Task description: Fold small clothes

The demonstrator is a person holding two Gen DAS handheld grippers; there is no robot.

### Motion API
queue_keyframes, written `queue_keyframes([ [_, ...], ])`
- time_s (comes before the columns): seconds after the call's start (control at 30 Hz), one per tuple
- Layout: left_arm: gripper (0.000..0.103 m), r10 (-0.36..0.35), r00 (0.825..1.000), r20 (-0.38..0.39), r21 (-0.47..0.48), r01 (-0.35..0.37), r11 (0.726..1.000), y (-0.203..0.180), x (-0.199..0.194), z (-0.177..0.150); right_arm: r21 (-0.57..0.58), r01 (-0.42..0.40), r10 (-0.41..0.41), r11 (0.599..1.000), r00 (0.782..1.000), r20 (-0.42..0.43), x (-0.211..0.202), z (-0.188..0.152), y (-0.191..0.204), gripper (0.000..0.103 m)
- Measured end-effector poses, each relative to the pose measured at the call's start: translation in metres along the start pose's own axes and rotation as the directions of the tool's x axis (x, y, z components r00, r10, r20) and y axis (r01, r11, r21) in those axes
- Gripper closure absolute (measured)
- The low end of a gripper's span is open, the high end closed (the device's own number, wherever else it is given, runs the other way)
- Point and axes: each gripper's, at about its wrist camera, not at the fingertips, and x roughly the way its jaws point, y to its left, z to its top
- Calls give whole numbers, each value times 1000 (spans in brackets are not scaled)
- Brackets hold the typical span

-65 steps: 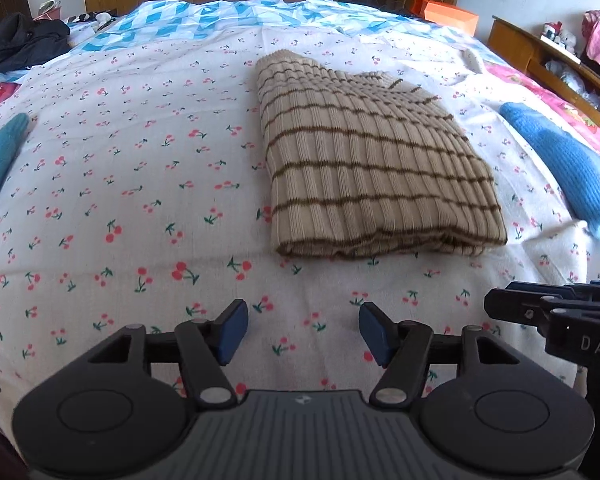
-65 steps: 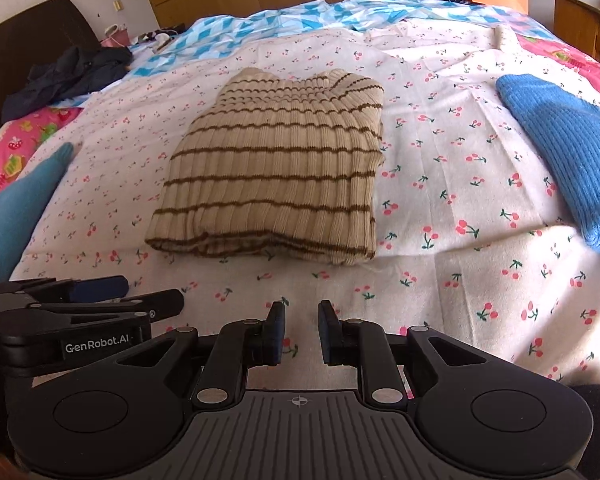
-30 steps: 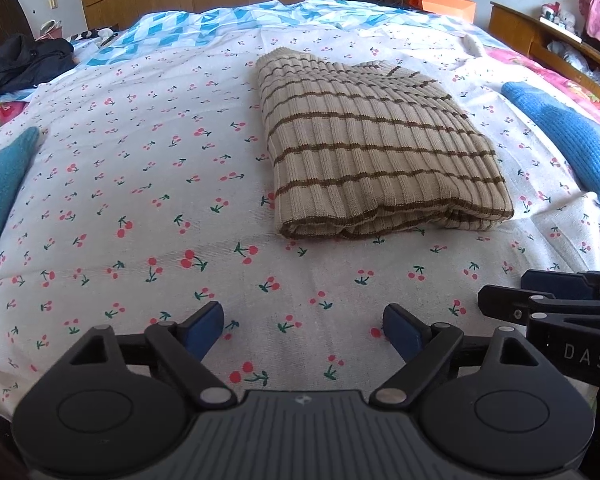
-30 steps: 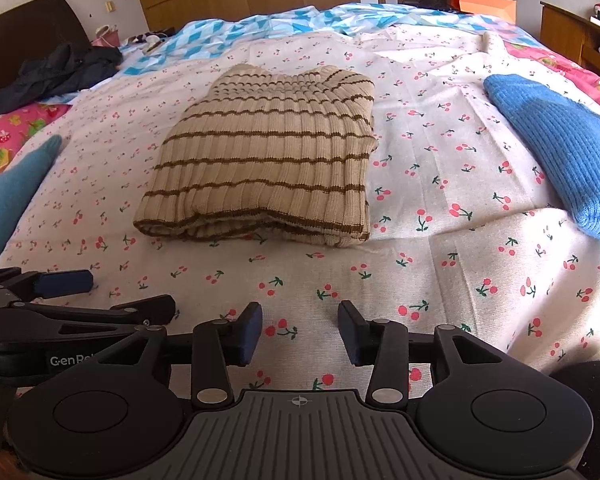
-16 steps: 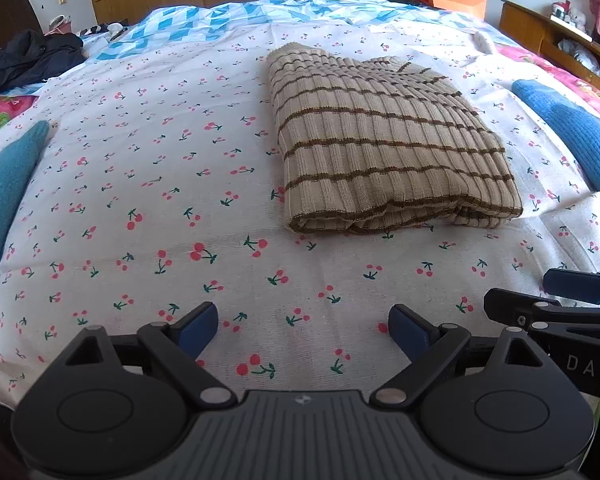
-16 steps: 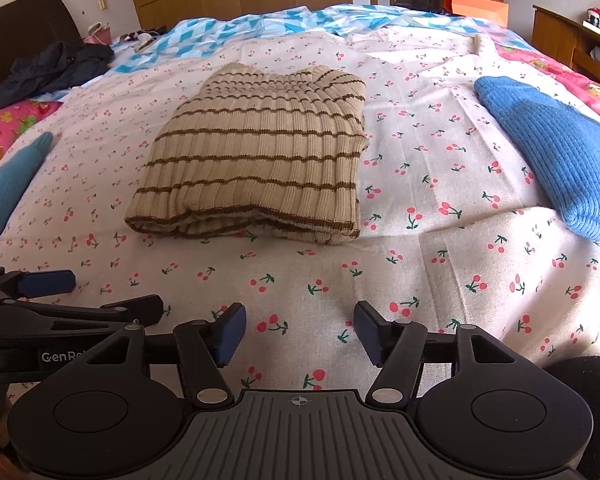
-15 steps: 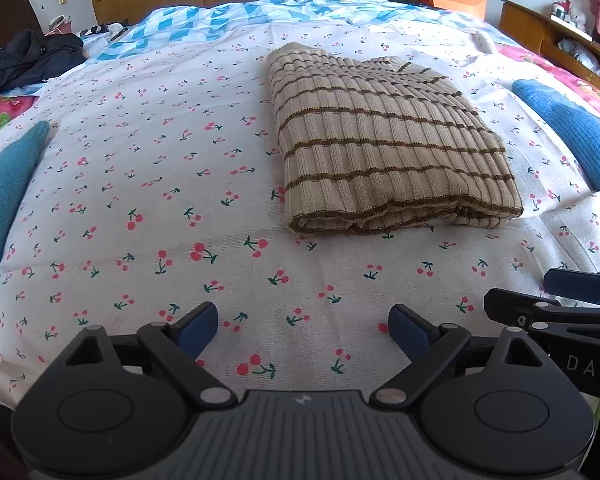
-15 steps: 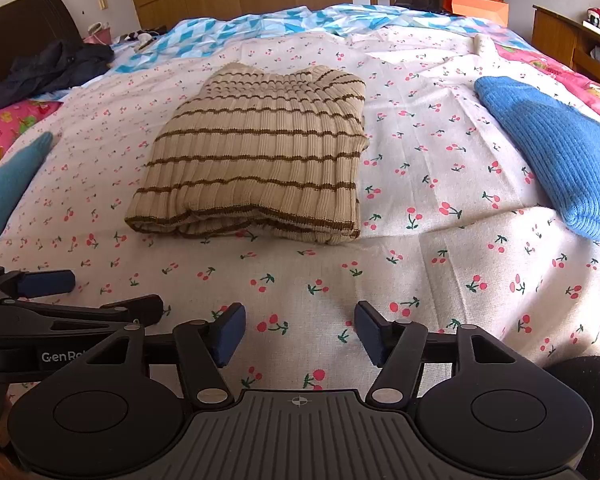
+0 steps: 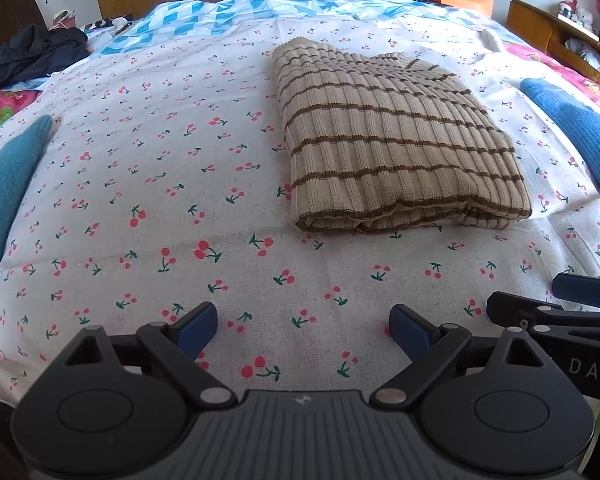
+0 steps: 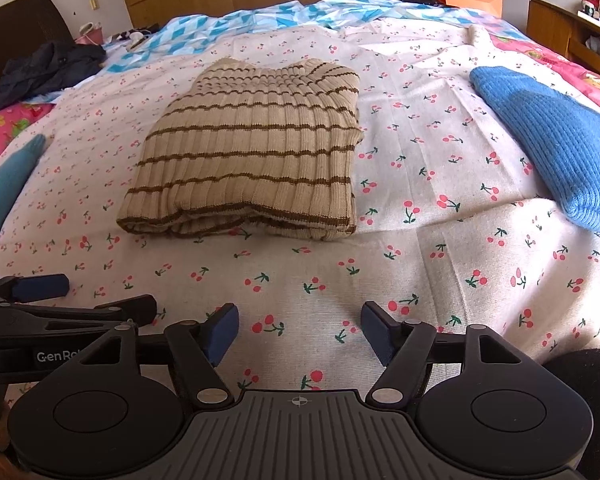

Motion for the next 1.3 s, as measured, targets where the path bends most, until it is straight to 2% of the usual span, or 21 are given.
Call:
queue_keyframes([
  [0.37, 5, 8, 1000, 4, 4, -8, 1000, -1, 0, 1, 23, 7, -7, 1000, 1000, -10, 0, 1, -2, 32],
  [0.7, 5, 40, 999, 20, 51, -41, 998, -9, -2, -1, 20, 37, -37, 999, 999, 4, -1, 0, -3, 31],
  [1.3, 4, 41, 999, 24, 38, -42, 998, -7, 0, -1, -13, 60, -60, 998, 998, 8, 1, -1, 2, 31],
])
